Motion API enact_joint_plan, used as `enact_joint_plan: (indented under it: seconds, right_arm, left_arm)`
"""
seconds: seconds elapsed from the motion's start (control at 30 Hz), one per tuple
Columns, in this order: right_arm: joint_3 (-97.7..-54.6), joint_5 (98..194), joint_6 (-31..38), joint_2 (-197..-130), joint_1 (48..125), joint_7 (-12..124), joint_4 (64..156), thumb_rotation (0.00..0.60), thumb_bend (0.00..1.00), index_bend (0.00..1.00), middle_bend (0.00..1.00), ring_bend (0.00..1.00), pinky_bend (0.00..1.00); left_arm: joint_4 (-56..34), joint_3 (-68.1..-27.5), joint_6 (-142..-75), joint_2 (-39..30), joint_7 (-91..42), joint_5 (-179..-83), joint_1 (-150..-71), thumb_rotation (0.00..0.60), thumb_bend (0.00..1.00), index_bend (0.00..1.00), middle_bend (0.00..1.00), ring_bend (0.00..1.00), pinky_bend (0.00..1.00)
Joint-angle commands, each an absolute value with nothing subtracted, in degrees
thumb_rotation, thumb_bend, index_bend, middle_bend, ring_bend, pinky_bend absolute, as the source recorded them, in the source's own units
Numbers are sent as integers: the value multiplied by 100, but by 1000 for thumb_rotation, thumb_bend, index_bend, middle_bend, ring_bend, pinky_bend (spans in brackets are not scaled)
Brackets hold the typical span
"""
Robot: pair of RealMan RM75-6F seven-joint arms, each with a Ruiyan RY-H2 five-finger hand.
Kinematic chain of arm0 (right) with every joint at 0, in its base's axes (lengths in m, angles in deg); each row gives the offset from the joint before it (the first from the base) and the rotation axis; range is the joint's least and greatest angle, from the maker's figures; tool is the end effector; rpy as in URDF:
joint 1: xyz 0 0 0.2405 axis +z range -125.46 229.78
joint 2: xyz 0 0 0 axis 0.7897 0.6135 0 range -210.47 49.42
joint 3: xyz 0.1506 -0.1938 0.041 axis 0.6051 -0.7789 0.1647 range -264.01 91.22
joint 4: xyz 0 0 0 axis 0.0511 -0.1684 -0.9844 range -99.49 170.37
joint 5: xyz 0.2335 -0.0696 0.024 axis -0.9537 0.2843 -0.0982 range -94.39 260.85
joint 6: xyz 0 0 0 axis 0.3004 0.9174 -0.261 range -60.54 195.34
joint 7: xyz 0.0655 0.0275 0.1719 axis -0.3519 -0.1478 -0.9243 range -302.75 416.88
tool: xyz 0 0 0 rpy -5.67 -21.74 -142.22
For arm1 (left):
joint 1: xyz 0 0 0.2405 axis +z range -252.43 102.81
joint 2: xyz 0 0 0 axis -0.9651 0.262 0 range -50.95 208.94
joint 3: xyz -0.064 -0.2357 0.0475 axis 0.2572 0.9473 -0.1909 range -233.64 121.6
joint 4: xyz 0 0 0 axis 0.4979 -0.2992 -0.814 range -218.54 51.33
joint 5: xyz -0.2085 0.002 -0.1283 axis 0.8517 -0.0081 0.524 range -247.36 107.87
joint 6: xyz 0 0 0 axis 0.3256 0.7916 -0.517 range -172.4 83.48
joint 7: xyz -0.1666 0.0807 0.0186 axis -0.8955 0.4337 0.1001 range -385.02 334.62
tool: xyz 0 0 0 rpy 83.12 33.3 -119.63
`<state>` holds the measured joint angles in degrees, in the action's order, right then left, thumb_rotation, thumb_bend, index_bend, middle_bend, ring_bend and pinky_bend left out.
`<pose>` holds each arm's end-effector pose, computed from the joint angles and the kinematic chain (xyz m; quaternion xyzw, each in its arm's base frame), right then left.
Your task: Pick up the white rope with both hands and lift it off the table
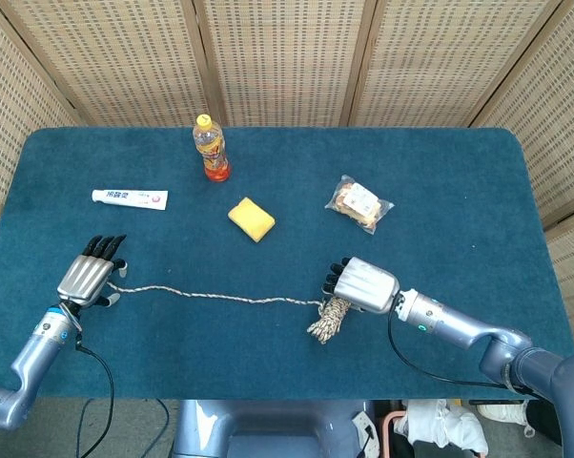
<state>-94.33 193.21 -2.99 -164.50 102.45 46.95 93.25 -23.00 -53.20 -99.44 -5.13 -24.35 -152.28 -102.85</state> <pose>-0.1564 -0.3804 -0.0318 0.8872 -0.0539 0.3803 0.2557 -0.3334 0.3650 -0.0019 -0.7489 -0.3500 -0.2524 0.5029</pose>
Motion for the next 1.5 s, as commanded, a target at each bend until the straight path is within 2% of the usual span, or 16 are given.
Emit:
enact_joint_plan:
  seconds: [0.03, 0.43, 0.77, 1.5]
  right_arm:
    - [-9450, 19338, -307, -16451, 10240, 4706, 9318, 600, 620, 611, 626, 433, 615]
    - [-9449, 19316, -300, -16438, 10237, 4696, 9291, 600, 621, 611, 626, 433, 618]
    - [-9440, 19297, -286, -16426, 10239, 4723, 9315, 600, 654, 611, 628, 433, 618]
    - [-9442, 19250, -338, -16401, 10159, 4729, 9355, 600, 687, 612, 632, 433, 620]
  left_arm:
    - [-2425, -5350, -9873, -604, -2534, -15215, -10322, 600, 260, 496, 0, 0, 0]
    - [-2926, -5450, -9573, -943, -2631, -15179, -10467, 600, 313, 507, 0, 0, 0]
    - [-3006, -5507, -9490, -1060, -2699, -15167, -10515, 600, 379, 563, 0, 0, 0]
    - [-2689, -5457, -9680, -915, -2551, -15063, -10515, 600, 501, 662, 0, 0, 0]
